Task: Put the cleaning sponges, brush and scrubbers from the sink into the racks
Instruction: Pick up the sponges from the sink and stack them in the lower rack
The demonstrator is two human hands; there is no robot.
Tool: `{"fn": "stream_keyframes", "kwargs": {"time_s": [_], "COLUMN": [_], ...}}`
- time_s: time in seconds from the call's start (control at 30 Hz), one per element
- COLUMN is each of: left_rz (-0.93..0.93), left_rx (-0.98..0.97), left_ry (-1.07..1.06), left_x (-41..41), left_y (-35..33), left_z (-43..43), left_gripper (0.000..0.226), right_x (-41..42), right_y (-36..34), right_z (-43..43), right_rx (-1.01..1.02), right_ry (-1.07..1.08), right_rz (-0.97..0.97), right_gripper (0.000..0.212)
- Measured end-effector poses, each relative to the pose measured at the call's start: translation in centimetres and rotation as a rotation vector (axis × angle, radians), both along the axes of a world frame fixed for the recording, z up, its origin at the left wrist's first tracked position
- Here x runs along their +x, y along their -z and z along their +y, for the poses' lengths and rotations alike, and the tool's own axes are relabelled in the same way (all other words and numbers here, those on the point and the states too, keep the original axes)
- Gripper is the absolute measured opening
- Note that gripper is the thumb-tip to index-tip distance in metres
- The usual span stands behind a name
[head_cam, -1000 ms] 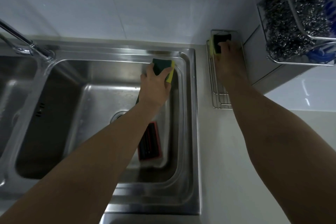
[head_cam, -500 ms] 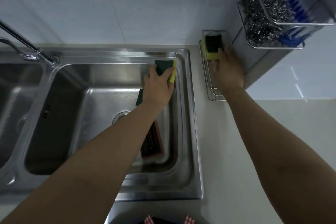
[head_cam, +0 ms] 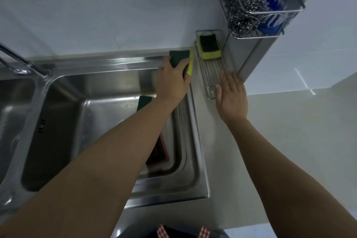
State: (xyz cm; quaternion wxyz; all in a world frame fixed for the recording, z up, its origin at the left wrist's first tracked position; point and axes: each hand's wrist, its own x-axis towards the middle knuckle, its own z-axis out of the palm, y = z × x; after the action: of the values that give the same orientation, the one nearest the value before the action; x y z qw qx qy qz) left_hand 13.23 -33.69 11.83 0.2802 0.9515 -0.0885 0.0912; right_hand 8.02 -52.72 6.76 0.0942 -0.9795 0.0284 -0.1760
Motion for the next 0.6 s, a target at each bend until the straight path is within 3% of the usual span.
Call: {"fn": "stream_keyframes", "kwargs": {"time_s": [0.4, 0.6], "left_rz": [0.035, 0.125], "left_rx": [-0.11, -0.222], "left_ry": [-0.021, -0.017], "left_x": [7.3, 9.3], "left_y": [-3.1, -3.9], "left_z": [-7.8, -9.6], "left_gripper": [0.052, 0.056], "right_x": [1.1, 1.3], "right_y": [1.6, 2.2], "right_z": [0.5, 0.6], "right_rx": [-0.002, -0.01], "right_ry": [0.035, 0.049], "right_rz": [-0.31, -0.372], "right_gripper": [0.047, 0.047]}}
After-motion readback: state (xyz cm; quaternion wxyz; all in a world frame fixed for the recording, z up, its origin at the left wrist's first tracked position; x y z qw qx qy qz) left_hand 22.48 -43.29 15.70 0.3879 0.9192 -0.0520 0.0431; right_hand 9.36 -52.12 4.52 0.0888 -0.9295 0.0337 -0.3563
